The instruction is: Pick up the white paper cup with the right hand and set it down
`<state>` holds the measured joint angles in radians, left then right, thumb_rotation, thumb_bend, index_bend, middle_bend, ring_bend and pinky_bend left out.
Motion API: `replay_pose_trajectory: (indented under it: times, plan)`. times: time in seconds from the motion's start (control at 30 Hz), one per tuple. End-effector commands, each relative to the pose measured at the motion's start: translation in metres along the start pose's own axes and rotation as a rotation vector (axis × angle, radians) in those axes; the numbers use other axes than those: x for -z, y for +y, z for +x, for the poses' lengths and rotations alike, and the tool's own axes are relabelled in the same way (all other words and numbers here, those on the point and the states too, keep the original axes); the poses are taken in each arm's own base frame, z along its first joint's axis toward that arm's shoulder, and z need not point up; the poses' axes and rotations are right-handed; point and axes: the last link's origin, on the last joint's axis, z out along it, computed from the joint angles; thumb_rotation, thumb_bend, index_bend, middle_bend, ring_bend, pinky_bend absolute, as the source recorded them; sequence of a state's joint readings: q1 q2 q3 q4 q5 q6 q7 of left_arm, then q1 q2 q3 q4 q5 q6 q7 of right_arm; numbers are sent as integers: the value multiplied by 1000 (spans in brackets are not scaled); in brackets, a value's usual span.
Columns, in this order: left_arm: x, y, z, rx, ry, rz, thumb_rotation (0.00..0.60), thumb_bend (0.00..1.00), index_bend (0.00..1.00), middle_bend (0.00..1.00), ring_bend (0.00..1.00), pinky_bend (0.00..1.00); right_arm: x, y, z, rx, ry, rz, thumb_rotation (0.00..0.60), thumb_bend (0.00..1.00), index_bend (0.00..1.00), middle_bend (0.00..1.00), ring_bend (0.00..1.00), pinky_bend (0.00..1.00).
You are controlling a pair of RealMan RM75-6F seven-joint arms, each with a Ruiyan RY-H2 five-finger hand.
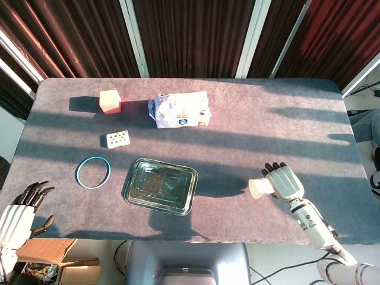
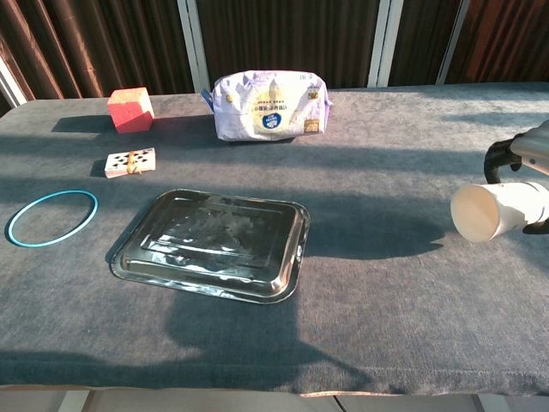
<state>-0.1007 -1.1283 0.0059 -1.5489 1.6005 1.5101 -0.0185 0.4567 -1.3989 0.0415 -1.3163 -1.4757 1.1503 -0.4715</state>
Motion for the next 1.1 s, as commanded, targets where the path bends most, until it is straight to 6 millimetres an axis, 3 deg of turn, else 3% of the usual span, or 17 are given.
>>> replay_pose_trajectory:
  times: [0.03,0.27,0.43,0.57,0.83,1.1]
  plan:
    - [0,0,0,0,0,0,600,295,221,119,99,296,8,-6,15,260,194,8,600,274,632,438,428,596]
    - [0,0,1,4,4,3,600,295,221,120,98,295,8,-14,19,844,382,68,600,294,649,439,432,588]
    - [1,-1,1,4,4,3,600,295,221,119,99,295,7,-15,17,931,382,80,600,298,643,439,406,568]
    - [1,-1,1,5,4,3,600,295,221,120,99,296,-5,-17,-1,1107,276,103,600,301,613,439,353,536]
    - [1,-1,1,8,4,5,600,295,221,120,99,295,-15,-28,-16,1151,185,135,600,301,544,439,281,397]
    - [1,-2,2,11,4,6,600,294,221,120,98,295,-15,-30,-20,1092,152,129,600,301,486,390,237,366]
